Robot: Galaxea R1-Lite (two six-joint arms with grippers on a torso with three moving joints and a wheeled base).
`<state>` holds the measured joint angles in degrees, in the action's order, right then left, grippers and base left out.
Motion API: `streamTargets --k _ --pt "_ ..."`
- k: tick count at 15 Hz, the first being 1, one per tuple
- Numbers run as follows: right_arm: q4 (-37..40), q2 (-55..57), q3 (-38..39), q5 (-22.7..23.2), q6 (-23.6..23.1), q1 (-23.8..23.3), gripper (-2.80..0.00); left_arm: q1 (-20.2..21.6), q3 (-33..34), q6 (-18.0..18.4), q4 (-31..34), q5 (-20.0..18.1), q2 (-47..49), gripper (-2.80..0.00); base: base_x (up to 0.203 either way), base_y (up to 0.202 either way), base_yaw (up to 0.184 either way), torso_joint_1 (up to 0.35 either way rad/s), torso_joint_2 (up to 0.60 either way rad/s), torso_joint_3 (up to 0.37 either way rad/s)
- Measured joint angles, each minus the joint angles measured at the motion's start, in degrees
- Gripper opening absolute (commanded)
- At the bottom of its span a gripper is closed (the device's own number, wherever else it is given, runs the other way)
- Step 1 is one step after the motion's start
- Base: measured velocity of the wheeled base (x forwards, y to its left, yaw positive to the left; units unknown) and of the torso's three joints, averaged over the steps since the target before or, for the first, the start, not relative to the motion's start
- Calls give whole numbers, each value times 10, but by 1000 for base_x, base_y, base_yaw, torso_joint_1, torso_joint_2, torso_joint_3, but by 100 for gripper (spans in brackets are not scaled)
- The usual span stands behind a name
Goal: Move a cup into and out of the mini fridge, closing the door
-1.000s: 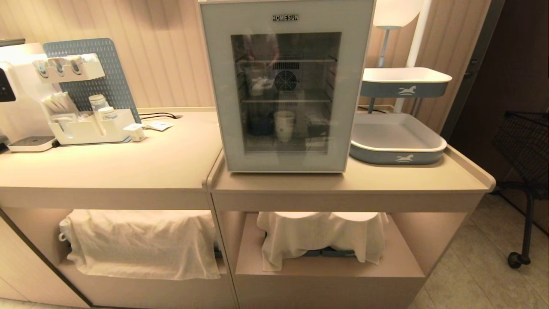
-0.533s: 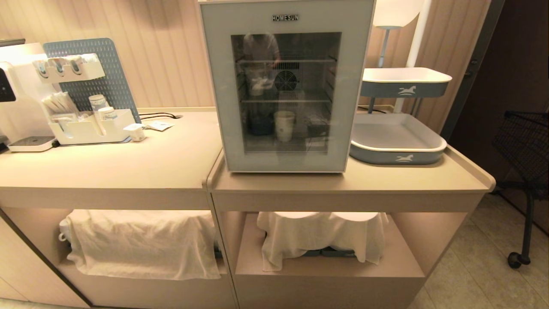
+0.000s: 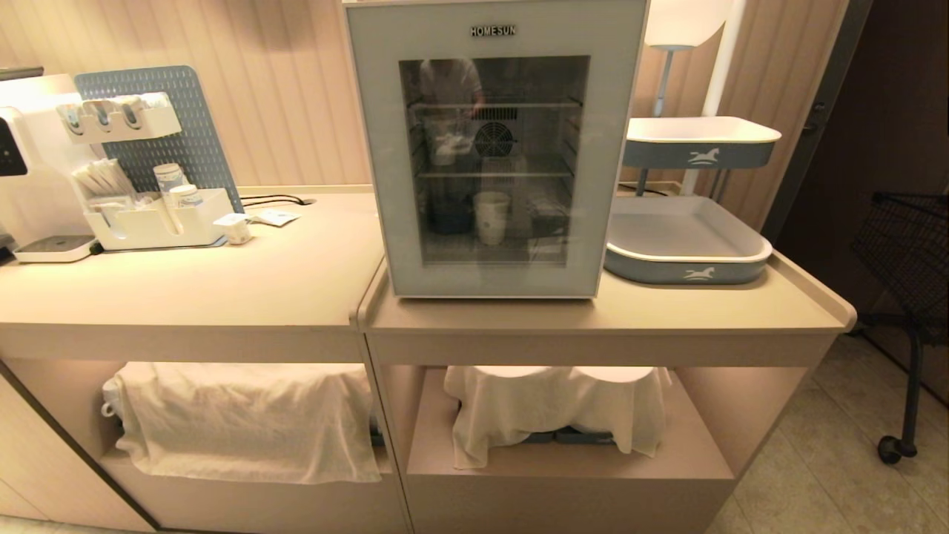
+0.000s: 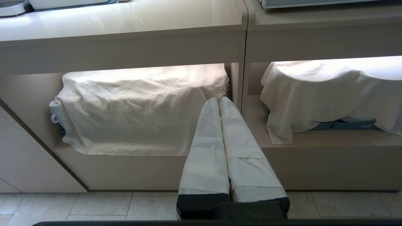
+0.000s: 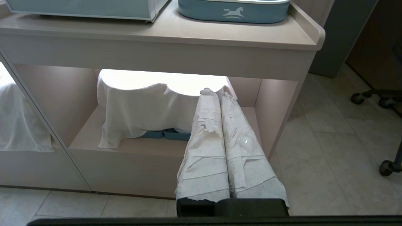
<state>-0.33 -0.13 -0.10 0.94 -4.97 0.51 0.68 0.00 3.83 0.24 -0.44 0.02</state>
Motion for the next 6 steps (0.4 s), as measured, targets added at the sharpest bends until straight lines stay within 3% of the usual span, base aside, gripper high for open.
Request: streamTargets --k 6 --pt "0 0 0 0 2 0 -280 0 0 0 0 0 0 -280 0 0 0 0 0 0"
